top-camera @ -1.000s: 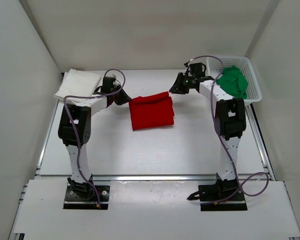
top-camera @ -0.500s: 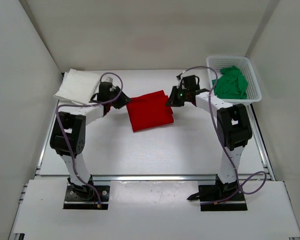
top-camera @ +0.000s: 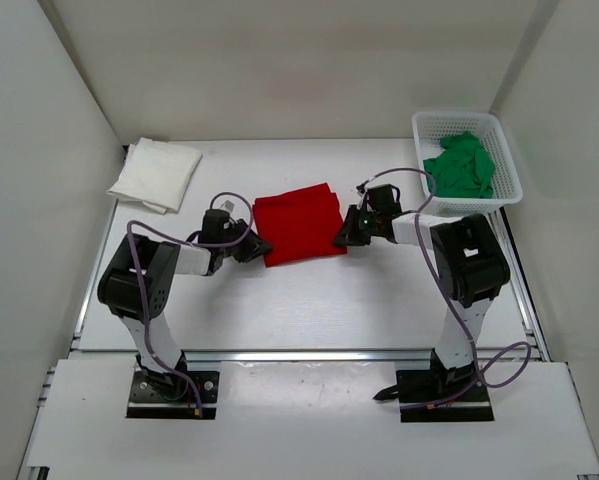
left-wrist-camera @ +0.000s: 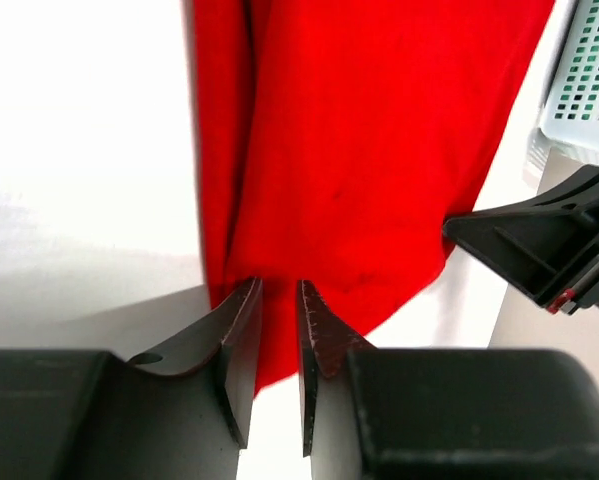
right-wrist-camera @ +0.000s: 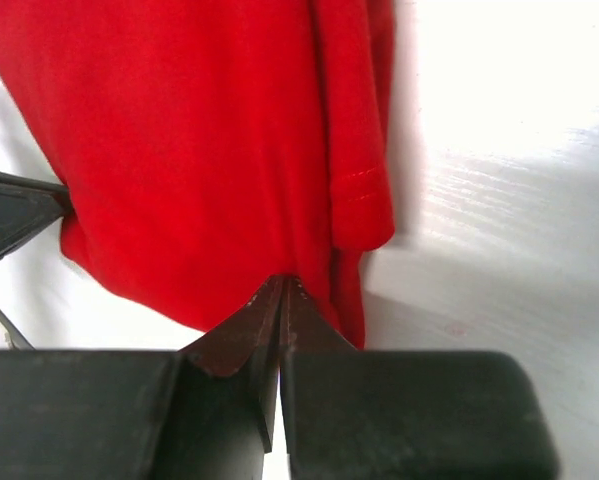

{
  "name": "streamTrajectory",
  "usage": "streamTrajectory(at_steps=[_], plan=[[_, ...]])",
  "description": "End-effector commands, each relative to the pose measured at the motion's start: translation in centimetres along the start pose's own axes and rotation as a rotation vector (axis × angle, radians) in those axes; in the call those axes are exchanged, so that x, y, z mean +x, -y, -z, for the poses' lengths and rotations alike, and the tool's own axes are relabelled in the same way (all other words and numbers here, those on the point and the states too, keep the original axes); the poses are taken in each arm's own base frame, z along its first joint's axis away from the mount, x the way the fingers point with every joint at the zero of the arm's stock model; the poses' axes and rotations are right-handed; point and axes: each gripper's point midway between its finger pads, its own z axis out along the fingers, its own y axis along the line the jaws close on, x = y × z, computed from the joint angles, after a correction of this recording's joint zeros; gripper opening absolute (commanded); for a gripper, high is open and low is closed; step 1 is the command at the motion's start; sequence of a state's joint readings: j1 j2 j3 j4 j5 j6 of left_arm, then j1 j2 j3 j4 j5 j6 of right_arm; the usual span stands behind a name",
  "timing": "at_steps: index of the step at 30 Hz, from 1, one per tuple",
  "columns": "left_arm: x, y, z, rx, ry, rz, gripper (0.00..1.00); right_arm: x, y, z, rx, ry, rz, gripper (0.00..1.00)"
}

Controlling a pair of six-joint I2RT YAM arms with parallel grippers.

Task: Fold and stack the t-shirts
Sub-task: Fold the long partially folded tshirt into a neat square

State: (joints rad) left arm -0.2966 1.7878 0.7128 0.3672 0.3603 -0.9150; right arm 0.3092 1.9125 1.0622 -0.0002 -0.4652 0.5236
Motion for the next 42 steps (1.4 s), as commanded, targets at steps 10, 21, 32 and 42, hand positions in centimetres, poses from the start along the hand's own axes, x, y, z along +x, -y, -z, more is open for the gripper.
streamTrajectory(at_steps=[10,21,32,42], plan=[[-7.9,7.8,-1.2,0.069,0.114,-0.104,0.31,-10.3,-6.3,-0.3,-0.110,0.119,0.135,0.00],[-13.6,1.3,-5.9,-0.069,0.123,0.008,0.29,-13.1,-2.1,-5.8,-0.104,0.036,0.038,0.00],[-14.7,3.2,1.1,-0.007,0.255,-0.037,0.56,-15.8,-6.5,-1.8,-0.170,0.092,0.121,0.18],[-6.0,-3.1,4.4,-0.156,0.169,-0.046,0.68,-10.8,-10.4,6.8,-0.270,0.239,0.164,0.42]])
